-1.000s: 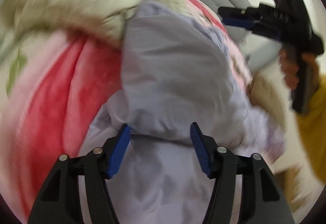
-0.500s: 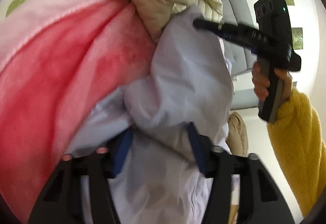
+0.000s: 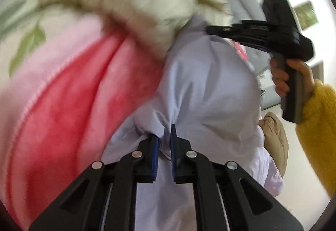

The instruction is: Fold large clothes

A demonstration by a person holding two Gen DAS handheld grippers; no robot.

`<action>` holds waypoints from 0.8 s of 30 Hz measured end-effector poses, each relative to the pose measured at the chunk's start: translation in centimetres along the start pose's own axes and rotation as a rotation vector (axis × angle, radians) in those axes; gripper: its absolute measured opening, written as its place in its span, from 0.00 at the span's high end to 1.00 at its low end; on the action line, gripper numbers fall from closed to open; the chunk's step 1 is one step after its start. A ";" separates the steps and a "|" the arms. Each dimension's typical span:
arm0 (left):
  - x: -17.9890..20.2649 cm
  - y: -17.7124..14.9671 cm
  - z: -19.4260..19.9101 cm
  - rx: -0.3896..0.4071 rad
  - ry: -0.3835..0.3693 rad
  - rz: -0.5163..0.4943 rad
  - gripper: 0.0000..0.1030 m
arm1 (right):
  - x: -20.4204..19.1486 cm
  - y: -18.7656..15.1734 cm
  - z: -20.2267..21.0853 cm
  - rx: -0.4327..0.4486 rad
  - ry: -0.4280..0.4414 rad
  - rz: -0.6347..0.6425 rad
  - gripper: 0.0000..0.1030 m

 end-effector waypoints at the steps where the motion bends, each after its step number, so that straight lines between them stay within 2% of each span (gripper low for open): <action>1: -0.1 0.1 0.0 0.010 -0.028 0.026 0.91 | 0.4 0.0 -0.2 0.008 0.009 -0.028 0.99; 2: -0.1 0.1 -0.1 0.017 -0.036 0.037 0.91 | 0.4 0.0 -0.4 0.016 0.008 -0.027 0.99; 4: 0.3 -0.2 -0.2 0.021 -0.005 0.005 0.89 | -0.2 -0.2 -0.4 0.028 -0.035 0.011 0.99; 7: 0.7 -0.5 0.6 0.028 0.036 -0.040 0.83 | -1.1 -0.7 0.8 0.073 -0.030 0.025 0.98; 9: 1.0 -1.0 1.3 0.028 0.062 -0.057 0.81 | -1.4 -1.4 2.4 0.114 -0.032 0.026 0.94; 10: 1.3 -1.3 1.6 0.029 0.093 -0.072 0.78 | -1.5 -1.7 3.2 0.138 -0.050 0.024 0.93; 11: 1.1 -1.5 2.3 0.043 0.158 -0.108 0.76 | -1.8 -2.5 4.4 0.177 -0.065 0.029 0.93; 13: 1.6 -2.1 3.5 0.079 0.266 -0.197 0.76 | -1.9 -3.9 5.8 0.231 -0.091 0.024 0.87; 14: 1.7 -2.1 4.1 0.095 0.288 -0.220 0.76 | -1.6 -4.4 6.5 0.244 -0.095 0.018 0.87; 16: 2.6 -2.2 4.7 0.119 0.281 -0.260 0.76 | -2.2 -6.2 7.1 0.264 -0.033 0.024 0.87; 18: 3.1 -2.0 5.1 0.119 0.254 -0.295 0.76 | -3.4 -7.8 7.1 0.274 -0.013 0.073 0.87; 21: 3.6 -2.1 3.5 0.071 0.245 -0.347 0.76 | -4.1 -9.1 4.5 0.204 -0.113 0.103 0.88; 24: 3.6 -1.8 0.8 -0.015 0.233 -0.319 0.76 | -2.3 -9.9 1.4 0.146 -0.173 0.048 0.92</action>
Point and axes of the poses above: each gripper's, at about its wrist camera, not at the fingertips, and z roughly against the way its jaws point, x to its right, y to its top, the point moved 6 cm from there along -z, roughly the way its jaws point, and after that the axes turned 9 degrees about -x, right-handed, at the moved point
